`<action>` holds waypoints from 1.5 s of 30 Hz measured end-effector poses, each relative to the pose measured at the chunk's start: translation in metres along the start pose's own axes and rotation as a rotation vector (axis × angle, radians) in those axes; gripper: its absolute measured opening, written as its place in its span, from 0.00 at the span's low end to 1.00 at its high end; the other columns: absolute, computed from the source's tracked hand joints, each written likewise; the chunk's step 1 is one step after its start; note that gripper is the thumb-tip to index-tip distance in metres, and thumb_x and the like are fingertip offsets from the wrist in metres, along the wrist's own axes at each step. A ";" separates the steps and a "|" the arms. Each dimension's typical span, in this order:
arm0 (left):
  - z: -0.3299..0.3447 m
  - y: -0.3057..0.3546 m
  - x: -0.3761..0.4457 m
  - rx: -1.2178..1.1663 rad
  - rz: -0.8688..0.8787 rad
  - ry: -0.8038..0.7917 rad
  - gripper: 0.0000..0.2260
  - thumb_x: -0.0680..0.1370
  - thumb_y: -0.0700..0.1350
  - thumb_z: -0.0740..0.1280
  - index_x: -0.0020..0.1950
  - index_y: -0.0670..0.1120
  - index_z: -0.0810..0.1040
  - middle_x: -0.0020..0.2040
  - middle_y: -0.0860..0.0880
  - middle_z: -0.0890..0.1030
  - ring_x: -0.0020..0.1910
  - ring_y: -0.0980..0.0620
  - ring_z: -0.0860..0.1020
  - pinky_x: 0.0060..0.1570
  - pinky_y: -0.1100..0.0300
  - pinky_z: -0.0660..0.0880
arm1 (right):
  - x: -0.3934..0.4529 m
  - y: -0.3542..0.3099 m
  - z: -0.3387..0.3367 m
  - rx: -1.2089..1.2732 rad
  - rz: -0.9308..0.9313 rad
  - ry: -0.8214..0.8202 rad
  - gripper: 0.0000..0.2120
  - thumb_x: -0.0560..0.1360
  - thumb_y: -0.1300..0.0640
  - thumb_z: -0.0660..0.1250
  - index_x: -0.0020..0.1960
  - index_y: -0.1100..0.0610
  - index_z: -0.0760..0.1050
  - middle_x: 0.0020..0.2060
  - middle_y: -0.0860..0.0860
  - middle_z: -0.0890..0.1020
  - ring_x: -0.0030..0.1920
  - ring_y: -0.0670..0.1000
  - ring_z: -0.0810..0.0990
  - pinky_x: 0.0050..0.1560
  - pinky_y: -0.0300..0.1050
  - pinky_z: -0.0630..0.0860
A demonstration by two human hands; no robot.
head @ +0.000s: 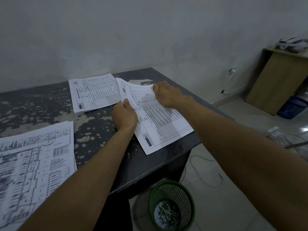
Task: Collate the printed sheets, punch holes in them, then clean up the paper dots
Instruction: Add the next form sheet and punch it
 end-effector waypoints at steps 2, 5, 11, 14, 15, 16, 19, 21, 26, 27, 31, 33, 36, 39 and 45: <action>-0.001 0.001 0.000 0.010 0.010 0.002 0.19 0.85 0.49 0.55 0.42 0.40 0.75 0.43 0.45 0.80 0.42 0.46 0.78 0.45 0.50 0.76 | -0.001 -0.001 -0.001 -0.035 -0.014 0.009 0.13 0.83 0.54 0.45 0.56 0.54 0.68 0.68 0.55 0.71 0.71 0.57 0.65 0.68 0.70 0.62; -0.001 0.001 0.000 0.021 0.008 0.003 0.19 0.85 0.49 0.55 0.41 0.40 0.74 0.42 0.45 0.79 0.41 0.47 0.77 0.44 0.51 0.75 | -0.003 -0.004 0.000 -0.108 -0.046 0.024 0.15 0.83 0.59 0.47 0.62 0.58 0.69 0.70 0.55 0.68 0.74 0.59 0.61 0.68 0.73 0.59; -0.001 0.002 0.001 0.036 0.014 0.007 0.19 0.85 0.49 0.55 0.40 0.41 0.73 0.41 0.46 0.78 0.41 0.48 0.76 0.44 0.51 0.74 | -0.003 -0.007 -0.001 -0.156 -0.076 0.052 0.16 0.82 0.59 0.49 0.65 0.58 0.69 0.71 0.56 0.68 0.75 0.60 0.60 0.69 0.75 0.57; -0.001 0.000 0.002 0.043 0.004 -0.002 0.19 0.85 0.50 0.55 0.40 0.41 0.73 0.41 0.46 0.78 0.41 0.48 0.76 0.43 0.52 0.74 | -0.009 -0.006 0.013 -0.254 -0.047 0.085 0.19 0.82 0.54 0.47 0.70 0.58 0.65 0.74 0.57 0.64 0.77 0.58 0.56 0.70 0.72 0.55; 0.000 0.000 0.002 0.041 0.002 -0.002 0.19 0.85 0.50 0.55 0.40 0.41 0.73 0.39 0.48 0.77 0.40 0.49 0.76 0.41 0.53 0.73 | -0.010 -0.006 0.019 -0.305 -0.037 0.106 0.21 0.83 0.51 0.45 0.71 0.58 0.64 0.75 0.57 0.62 0.78 0.57 0.53 0.71 0.71 0.53; 0.000 -0.001 0.002 0.041 0.003 -0.002 0.19 0.85 0.49 0.55 0.39 0.42 0.73 0.38 0.49 0.76 0.39 0.49 0.75 0.41 0.55 0.71 | -0.012 -0.006 0.025 -0.349 -0.032 0.125 0.23 0.83 0.50 0.43 0.72 0.58 0.63 0.76 0.57 0.61 0.79 0.56 0.51 0.73 0.70 0.51; 0.000 -0.002 0.002 0.047 -0.005 -0.003 0.19 0.85 0.49 0.55 0.41 0.41 0.74 0.36 0.52 0.75 0.39 0.50 0.75 0.41 0.56 0.72 | -0.012 -0.006 0.030 -0.389 -0.038 0.158 0.25 0.83 0.48 0.41 0.72 0.58 0.64 0.77 0.58 0.60 0.79 0.56 0.50 0.73 0.70 0.49; 0.001 -0.002 0.002 0.044 -0.010 -0.008 0.18 0.85 0.50 0.55 0.41 0.41 0.75 0.36 0.53 0.74 0.38 0.51 0.75 0.41 0.56 0.72 | -0.010 -0.005 0.028 -0.395 -0.035 0.164 0.26 0.83 0.47 0.41 0.72 0.58 0.63 0.77 0.58 0.60 0.79 0.56 0.50 0.74 0.70 0.49; 0.000 0.000 0.002 0.051 0.000 -0.005 0.19 0.85 0.50 0.55 0.42 0.40 0.75 0.41 0.48 0.78 0.40 0.50 0.76 0.42 0.55 0.71 | -0.010 -0.005 0.027 -0.347 -0.032 0.124 0.25 0.83 0.48 0.42 0.74 0.58 0.62 0.78 0.57 0.58 0.79 0.55 0.47 0.74 0.69 0.46; 0.000 0.000 0.002 0.058 0.000 -0.003 0.19 0.85 0.50 0.55 0.42 0.41 0.75 0.42 0.47 0.78 0.41 0.49 0.76 0.42 0.55 0.71 | -0.008 -0.005 0.025 -0.314 -0.029 0.106 0.25 0.83 0.49 0.42 0.75 0.58 0.61 0.78 0.57 0.58 0.79 0.55 0.46 0.74 0.69 0.46; 0.001 0.000 0.002 0.051 -0.016 -0.015 0.18 0.85 0.50 0.55 0.45 0.41 0.77 0.45 0.47 0.79 0.43 0.49 0.77 0.46 0.54 0.74 | -0.005 -0.003 0.015 -0.181 -0.009 0.073 0.28 0.83 0.42 0.43 0.76 0.56 0.60 0.78 0.55 0.59 0.79 0.54 0.48 0.75 0.68 0.45; 0.001 -0.001 0.002 0.044 -0.021 -0.012 0.18 0.85 0.50 0.55 0.47 0.41 0.77 0.45 0.48 0.78 0.44 0.49 0.77 0.47 0.54 0.75 | -0.005 -0.002 0.009 -0.124 0.013 0.093 0.33 0.80 0.35 0.45 0.77 0.54 0.59 0.78 0.53 0.59 0.79 0.53 0.50 0.76 0.65 0.45; 0.001 -0.002 0.002 0.036 -0.028 -0.016 0.18 0.85 0.49 0.55 0.43 0.42 0.75 0.43 0.48 0.78 0.42 0.48 0.76 0.43 0.55 0.71 | -0.005 0.006 -0.005 0.183 0.080 0.138 0.28 0.78 0.36 0.57 0.71 0.52 0.64 0.68 0.54 0.73 0.70 0.58 0.69 0.71 0.60 0.63; 0.002 -0.004 0.003 0.039 -0.051 -0.027 0.18 0.85 0.49 0.55 0.45 0.41 0.76 0.45 0.46 0.79 0.43 0.47 0.77 0.44 0.54 0.72 | -0.005 0.012 -0.023 0.436 0.100 0.218 0.16 0.77 0.39 0.60 0.53 0.51 0.70 0.45 0.50 0.79 0.46 0.52 0.77 0.44 0.49 0.72; -0.001 -0.006 0.004 -0.055 -0.181 -0.078 0.16 0.85 0.49 0.57 0.58 0.38 0.79 0.54 0.43 0.81 0.52 0.43 0.80 0.55 0.49 0.77 | -0.006 0.003 -0.039 0.393 0.100 0.355 0.19 0.81 0.48 0.61 0.35 0.56 0.65 0.28 0.49 0.70 0.28 0.47 0.64 0.31 0.45 0.63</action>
Point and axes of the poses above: each hand's wrist, its own x-axis towards the middle knuckle, its own z-axis out of the palm, y = z × x, the point moved 8 cm from there along x, towards the middle knuckle
